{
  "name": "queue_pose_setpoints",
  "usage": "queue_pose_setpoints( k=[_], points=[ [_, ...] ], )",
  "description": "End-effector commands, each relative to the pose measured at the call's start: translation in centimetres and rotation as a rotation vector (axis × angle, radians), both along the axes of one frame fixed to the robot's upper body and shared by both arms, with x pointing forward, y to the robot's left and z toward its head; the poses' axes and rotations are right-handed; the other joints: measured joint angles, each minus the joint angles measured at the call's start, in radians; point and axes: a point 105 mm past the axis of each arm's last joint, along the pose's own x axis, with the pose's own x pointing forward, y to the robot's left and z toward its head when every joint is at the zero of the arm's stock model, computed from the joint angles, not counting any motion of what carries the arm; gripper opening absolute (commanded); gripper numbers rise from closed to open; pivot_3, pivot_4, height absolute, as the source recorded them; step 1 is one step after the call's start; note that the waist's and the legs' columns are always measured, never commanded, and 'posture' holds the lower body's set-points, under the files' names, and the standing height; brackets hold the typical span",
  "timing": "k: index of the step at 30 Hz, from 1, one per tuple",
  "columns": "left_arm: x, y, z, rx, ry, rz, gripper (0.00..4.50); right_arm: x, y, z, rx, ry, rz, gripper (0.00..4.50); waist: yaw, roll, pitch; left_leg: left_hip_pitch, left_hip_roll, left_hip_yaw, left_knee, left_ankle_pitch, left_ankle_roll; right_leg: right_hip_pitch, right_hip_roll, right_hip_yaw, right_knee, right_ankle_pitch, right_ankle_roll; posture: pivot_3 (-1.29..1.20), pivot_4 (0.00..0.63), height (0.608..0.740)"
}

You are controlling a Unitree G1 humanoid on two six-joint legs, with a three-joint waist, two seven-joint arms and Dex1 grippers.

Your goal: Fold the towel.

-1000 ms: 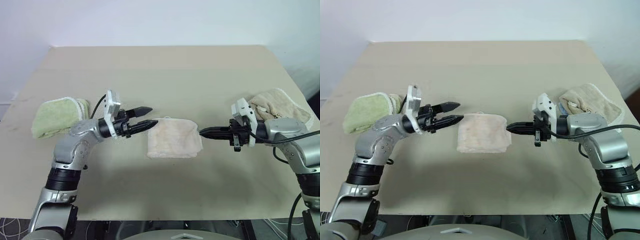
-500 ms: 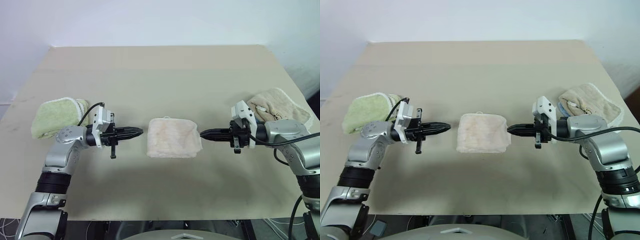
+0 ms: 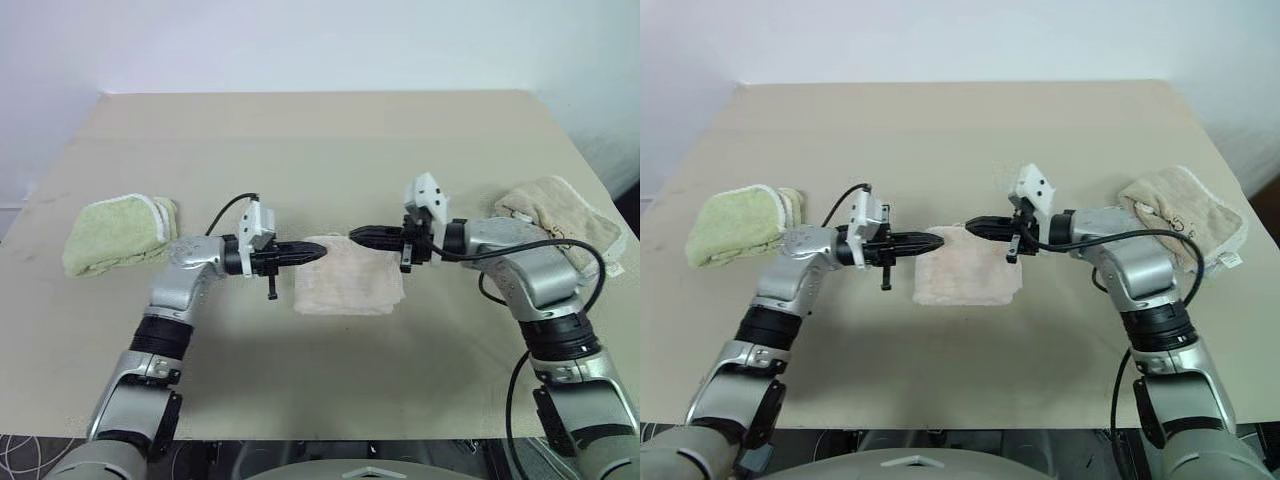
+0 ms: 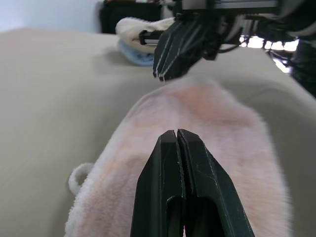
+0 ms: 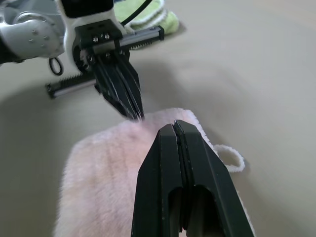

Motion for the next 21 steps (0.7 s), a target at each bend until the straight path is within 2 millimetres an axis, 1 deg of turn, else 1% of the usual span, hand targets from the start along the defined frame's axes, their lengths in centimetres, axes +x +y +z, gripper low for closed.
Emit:
queue_pose_setpoints(
  k=[1, 5, 8, 10, 13, 15, 18, 19, 21],
  points=[
    [0.9, -1.2, -0.8, 0.029, -0.015, 0.03, 0.07, -0.3, 0.8, -1.0, -0.021, -0.028, 0.008, 0.0, 0.001, 0.0, 0.0, 0.0, 0.0, 0.0, 0.0, 0.0, 0.0, 0.0, 0.0, 0.0, 0.001, 0.0, 0.0, 0.0, 0.15, 0.728],
    [2.0, -2.7, -1.5, 0.019, -0.003, 0.062, 0.07, -1.2, 0.8, -3.3, -0.066, 0.008, 0.02, 0.0, 0.001, 0.0, 0.0, 0.0, -0.001, 0.0, 0.0, 0.0, 0.0, 0.0, 0.0, 0.0, 0.001, 0.0, 0.001, 0.0, 0.15, 0.728],
    [2.3, -3.6, -2.7, 0.062, 0.014, 0.045, 0.07, -1.8, 0.5, -4.8, -0.084, 0.05, 0.014, 0.0, 0.0, 0.0, 0.0, 0.0, -0.001, 0.0, 0.001, 0.0, 0.0, 0.0, 0.0, 0.0, 0.001, 0.001, 0.001, 0.0, 0.15, 0.728],
    [2.2, -3.8, -3.7, 0.098, 0.032, 0.027, 0.07, -1.9, 0.2, -5.7, -0.098, 0.068, 0.001, 0.0, -0.001, 0.0, 0.0, 0.0, -0.001, 0.0, 0.002, 0.0, 0.0, 0.0, 0.0, -0.001, 0.001, 0.001, 0.001, 0.0, 0.15, 0.728],
    [2.2, -3.7, -4.8, 0.143, 0.061, 0.015, 0.07, -1.5, -0.6, -6.6, -0.115, 0.089, -0.043, 0.0, -0.002, 0.0, 0.0, 0.0, -0.001, 0.0, 0.002, 0.0, 0.0, 0.0, 0.0, -0.001, 0.001, 0.001, 0.001, 0.0, 0.15, 0.728],
    [2.2, -3.6, -5.3, 0.167, 0.069, 0.006, 0.07, -1.2, -1.0, -6.9, -0.127, 0.094, -0.066, 0.0, -0.001, 0.0, -0.001, 0.0, -0.001, 0.0, 0.002, 0.001, 0.0, 0.001, 0.0, -0.001, 0.001, 0.001, 0.001, 0.0, 0.15, 0.728],
    [2.3, -3.5, -5.3, 0.164, 0.064, 0.005, 0.07, -0.9, -1.5, -7.2, -0.138, 0.093, -0.079, 0.0, -0.001, -0.001, -0.001, 0.003, -0.001, 0.0, 0.002, 0.001, 0.0, 0.004, 0.0, -0.002, 0.001, 0.001, 0.001, 0.0, 0.15, 0.728],
    [2.3, -3.5, -4.9, 0.144, 0.064, 0.003, 0.07, -0.9, -1.6, -6.9, -0.129, 0.088, -0.081, 0.0, -0.002, -0.001, -0.001, 0.004, -0.001, 0.0, 0.002, 0.0, 0.0, 0.004, 0.0, -0.002, 0.001, 0.001, 0.001, 0.0, 0.15, 0.728],
    [1.8, -3.4, -3.7, 0.086, 0.054, -0.03, 0.07, -0.7, -1.6, -5.7, -0.093, 0.076, -0.077, 0.0, -0.002, -0.001, -0.001, 0.006, -0.001, 0.0, 0.002, 0.0, -0.001, 0.007, 0.0, -0.002, 0.001, 0.001, 0.001, 0.0, 0.15, 0.728]
  ],
)
